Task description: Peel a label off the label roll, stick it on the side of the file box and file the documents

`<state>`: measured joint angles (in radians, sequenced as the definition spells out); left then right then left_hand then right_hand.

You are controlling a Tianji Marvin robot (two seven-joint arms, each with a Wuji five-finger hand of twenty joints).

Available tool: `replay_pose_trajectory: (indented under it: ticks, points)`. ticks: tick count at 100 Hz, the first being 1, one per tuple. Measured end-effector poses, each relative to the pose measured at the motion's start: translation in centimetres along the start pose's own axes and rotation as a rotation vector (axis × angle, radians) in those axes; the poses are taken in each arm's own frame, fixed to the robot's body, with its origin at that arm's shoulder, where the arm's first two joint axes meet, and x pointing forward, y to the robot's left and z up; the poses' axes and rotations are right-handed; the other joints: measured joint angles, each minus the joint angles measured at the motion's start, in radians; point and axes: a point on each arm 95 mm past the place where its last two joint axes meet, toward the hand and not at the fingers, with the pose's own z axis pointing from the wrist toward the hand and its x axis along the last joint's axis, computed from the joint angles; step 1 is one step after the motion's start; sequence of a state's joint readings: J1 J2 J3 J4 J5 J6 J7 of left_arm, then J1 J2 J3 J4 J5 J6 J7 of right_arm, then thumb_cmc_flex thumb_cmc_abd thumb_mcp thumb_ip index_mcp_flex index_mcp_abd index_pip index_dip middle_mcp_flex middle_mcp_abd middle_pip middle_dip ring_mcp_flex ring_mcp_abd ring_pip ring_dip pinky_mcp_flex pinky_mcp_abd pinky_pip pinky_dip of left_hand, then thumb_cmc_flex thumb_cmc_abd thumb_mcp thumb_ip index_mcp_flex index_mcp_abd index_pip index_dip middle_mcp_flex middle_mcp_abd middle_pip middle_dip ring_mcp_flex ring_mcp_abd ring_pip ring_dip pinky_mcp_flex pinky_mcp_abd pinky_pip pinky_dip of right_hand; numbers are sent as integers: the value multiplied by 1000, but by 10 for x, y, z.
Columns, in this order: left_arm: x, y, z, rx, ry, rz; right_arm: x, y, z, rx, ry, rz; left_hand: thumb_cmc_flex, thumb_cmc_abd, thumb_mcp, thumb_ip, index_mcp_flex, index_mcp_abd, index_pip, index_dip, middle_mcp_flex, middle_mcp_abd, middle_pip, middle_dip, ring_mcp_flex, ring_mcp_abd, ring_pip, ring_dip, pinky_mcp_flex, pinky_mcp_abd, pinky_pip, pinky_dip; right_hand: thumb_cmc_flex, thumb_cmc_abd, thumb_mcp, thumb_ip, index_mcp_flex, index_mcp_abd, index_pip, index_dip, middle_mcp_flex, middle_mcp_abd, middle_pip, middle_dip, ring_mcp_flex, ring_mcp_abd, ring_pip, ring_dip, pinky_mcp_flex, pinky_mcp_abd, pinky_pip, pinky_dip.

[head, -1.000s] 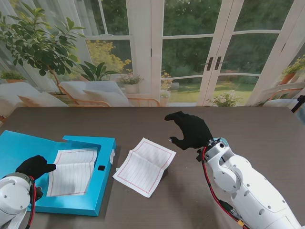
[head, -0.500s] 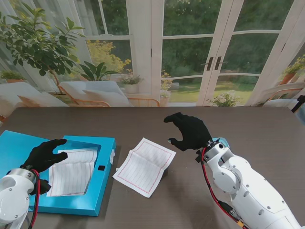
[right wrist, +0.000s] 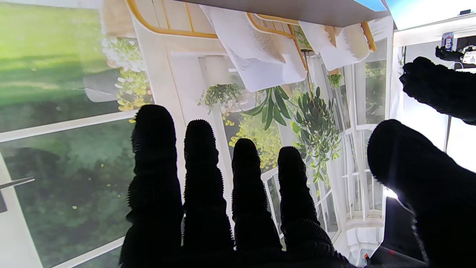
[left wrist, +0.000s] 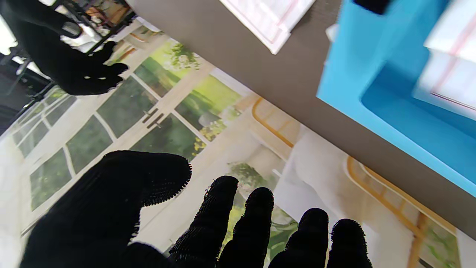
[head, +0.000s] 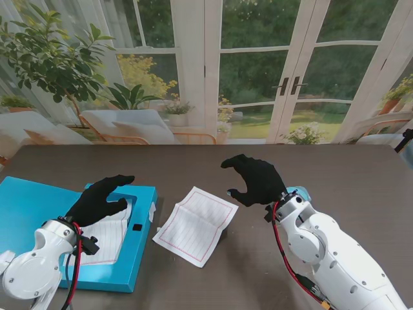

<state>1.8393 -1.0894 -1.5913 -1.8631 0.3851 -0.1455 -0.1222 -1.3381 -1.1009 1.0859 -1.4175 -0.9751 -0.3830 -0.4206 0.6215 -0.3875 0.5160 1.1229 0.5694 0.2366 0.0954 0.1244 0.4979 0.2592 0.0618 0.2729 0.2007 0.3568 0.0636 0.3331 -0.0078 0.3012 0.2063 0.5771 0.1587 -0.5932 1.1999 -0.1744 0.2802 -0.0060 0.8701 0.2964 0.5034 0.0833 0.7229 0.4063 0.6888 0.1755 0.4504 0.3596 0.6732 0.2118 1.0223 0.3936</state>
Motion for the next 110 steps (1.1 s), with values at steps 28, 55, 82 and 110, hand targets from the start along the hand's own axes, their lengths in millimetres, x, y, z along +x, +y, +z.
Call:
replay_pose_trajectory:
  ticks: [28,55,82,110]
  points:
    - [17,21,14,-21,95,-58,2,-5,-4,10,-4,17,0,0,0,0,-8,0,-1,-5,-1,-10,0,-12,0,-4,0,-12,-2,-8,-13,6,-10,0,-19,0,0,0,0,0,0,0,0,0,0,0,0,0,0,0,0,0]
    - [14,47,24,12,136,-140,7,-14,-10,35,-6,42,0,0,0,0,-8,0,-1,-7,-1,-13,0,-14,-14,-13,-1,-13,-14,-10,-25,7,-11,0,-19,0,0,0,0,0,-1,0,0,0,0,0,-2,0,0,0,0,0]
    - [16,56,26,8,149,-184,12,-32,-16,106,-15,55,0,0,0,0,-8,0,-1,-7,-1,-14,0,-15,-14,-13,-1,-13,-15,-10,-25,7,-11,-3,-42,0,-1,-10,-17,0,-32,0,-14,0,-33,0,-10,-1,-2,0,-4,0]
    - [19,58,25,-2,156,-188,14,-71,-29,253,-49,-12,0,0,0,0,-8,0,-1,-7,-1,-17,0,-15,-14,-13,-1,-13,-19,-10,-26,7,-9,-143,-17,0,-21,-24,-31,0,-124,0,2,0,-114,-4,-20,-9,-16,0,-34,0]
